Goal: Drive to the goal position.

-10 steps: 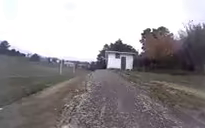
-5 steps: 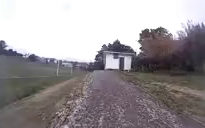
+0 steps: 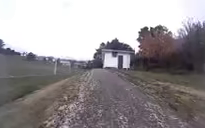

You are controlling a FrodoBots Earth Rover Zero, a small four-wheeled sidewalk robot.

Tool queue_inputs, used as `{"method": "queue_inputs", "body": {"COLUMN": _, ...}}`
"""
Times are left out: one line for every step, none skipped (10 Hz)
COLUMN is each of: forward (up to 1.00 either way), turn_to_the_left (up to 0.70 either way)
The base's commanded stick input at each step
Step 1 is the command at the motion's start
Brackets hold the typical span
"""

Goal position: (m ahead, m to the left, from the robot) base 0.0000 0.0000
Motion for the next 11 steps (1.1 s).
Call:
{"method": "queue_inputs", "body": {"forward": 0.60, "turn_to_the_left": 0.00}}
{"method": "queue_inputs", "body": {"forward": 0.60, "turn_to_the_left": 0.00}}
{"method": "queue_inputs", "body": {"forward": 0.60, "turn_to_the_left": 0.00}}
{"method": "queue_inputs", "body": {"forward": 0.60, "turn_to_the_left": 0.00}}
{"method": "queue_inputs", "body": {"forward": 0.60, "turn_to_the_left": 0.00}}
{"method": "queue_inputs", "body": {"forward": 0.60, "turn_to_the_left": 0.00}}
{"method": "queue_inputs", "body": {"forward": 0.60, "turn_to_the_left": 0.00}}
{"method": "queue_inputs", "body": {"forward": 0.60, "turn_to_the_left": 0.00}}
{"method": "queue_inputs", "body": {"forward": 0.60, "turn_to_the_left": 0.00}}
{"method": "queue_inputs", "body": {"forward": 0.60, "turn_to_the_left": 0.00}}
{"method": "queue_inputs", "body": {"forward": 0.60, "turn_to_the_left": 0.00}}
